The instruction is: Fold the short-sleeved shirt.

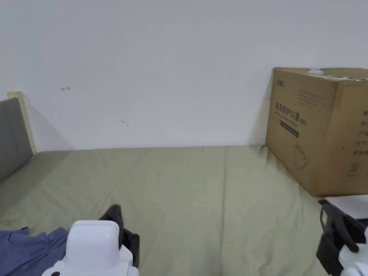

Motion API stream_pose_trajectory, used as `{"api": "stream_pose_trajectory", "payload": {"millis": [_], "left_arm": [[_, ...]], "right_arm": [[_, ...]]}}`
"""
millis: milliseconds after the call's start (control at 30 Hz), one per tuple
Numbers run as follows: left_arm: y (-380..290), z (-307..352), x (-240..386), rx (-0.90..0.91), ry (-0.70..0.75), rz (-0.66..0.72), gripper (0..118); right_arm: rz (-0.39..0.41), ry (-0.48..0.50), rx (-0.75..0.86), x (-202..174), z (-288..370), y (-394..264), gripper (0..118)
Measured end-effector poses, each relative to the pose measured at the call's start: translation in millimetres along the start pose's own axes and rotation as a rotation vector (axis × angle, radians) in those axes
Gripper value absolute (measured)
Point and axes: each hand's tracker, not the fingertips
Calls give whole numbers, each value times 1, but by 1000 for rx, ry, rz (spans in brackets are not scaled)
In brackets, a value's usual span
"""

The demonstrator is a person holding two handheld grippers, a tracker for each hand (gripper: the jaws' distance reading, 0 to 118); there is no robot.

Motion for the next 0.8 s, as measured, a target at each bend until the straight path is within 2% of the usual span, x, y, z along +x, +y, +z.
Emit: {"api": "stream_pose_trajectory", "payload": {"millis": [67,233,300,367,500,600,733,800], "left_arm": [[1,-4,-4,-50,-51,39,0],[-1,-6,-15,-76,-14,61,0],[2,-1,-33,-94,8,82,0],[4,11,-59,-100,60,79,0],[7,40,-117,-63,297,-24,0],[2,54,-150,-57,394,-5,0],[-16,59,-167,-88,463,15,0],[-22,61,-174,-70,444,62,0]], "right_arm": [[-5,4,-8,2,0,-1,0],[4,39,22,-4,-2,-3,0],[-39,125,14,-23,-9,-4,0],[-37,204,0,-52,-20,-6,0],[-38,382,-9,-126,-31,-6,0],[-82,530,-39,-167,-32,-7,0],[-54,581,-34,-190,-35,-11,0],[-48,592,-46,-191,-42,-14,0]]}}
